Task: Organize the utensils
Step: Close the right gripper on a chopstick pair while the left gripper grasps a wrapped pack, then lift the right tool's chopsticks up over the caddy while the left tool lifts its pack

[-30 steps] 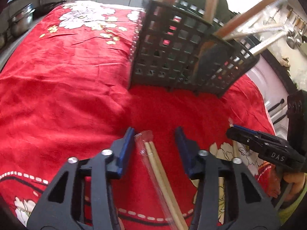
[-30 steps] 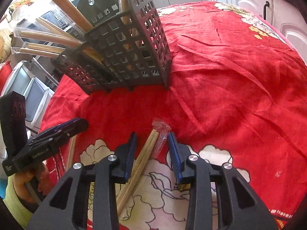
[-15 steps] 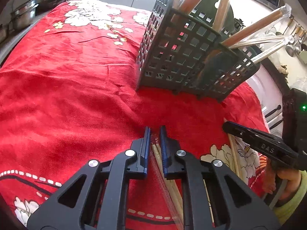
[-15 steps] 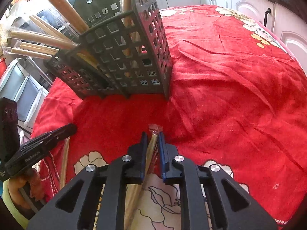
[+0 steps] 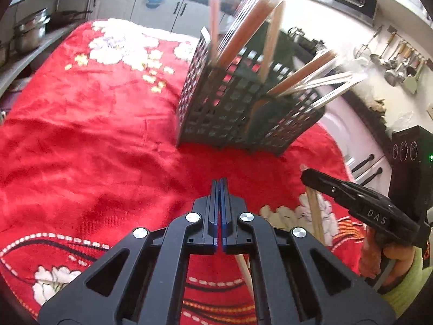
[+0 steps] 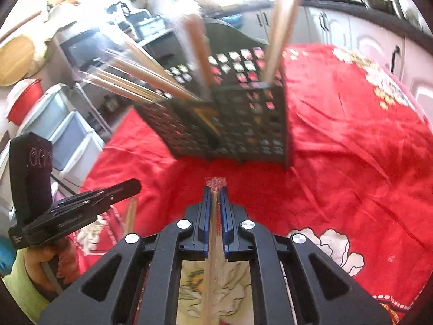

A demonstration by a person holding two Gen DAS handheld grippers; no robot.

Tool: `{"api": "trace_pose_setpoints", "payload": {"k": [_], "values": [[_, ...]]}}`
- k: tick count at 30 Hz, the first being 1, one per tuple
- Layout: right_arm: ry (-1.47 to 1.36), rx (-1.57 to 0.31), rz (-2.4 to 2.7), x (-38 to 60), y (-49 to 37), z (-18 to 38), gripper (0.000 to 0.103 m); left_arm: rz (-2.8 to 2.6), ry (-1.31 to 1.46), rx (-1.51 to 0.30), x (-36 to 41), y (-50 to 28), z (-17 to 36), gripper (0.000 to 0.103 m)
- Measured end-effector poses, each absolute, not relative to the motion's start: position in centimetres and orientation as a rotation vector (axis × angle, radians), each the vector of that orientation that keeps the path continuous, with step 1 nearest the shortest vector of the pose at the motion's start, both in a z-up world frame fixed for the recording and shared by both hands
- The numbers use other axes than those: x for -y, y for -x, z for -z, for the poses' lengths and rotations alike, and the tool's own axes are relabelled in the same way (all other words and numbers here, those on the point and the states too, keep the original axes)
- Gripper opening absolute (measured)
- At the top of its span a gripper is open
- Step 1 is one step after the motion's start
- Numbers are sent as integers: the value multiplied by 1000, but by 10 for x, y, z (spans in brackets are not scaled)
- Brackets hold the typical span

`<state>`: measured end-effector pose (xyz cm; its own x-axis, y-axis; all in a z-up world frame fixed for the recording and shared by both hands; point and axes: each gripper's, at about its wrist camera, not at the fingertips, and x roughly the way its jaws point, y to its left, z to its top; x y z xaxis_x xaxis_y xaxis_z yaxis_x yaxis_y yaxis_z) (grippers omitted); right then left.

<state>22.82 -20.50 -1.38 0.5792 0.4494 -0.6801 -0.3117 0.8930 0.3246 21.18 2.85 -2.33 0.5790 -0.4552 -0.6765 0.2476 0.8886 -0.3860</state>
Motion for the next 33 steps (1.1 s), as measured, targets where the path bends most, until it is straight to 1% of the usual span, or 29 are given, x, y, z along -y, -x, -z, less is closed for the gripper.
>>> {"api": "trace_pose_setpoints", "payload": {"k": [7, 18, 33], "values": [[-159, -737, -497, 201, -205, -27, 7, 443, 255, -760, -29, -197, -20, 0], [-134, -602, -521, 208, -183, -71, 6, 465, 236, -611, -29, -182, -83, 0], [-113, -430, -484, 231, -168, -121, 6, 512, 204, -485, -11, -182, -145, 0]]}}
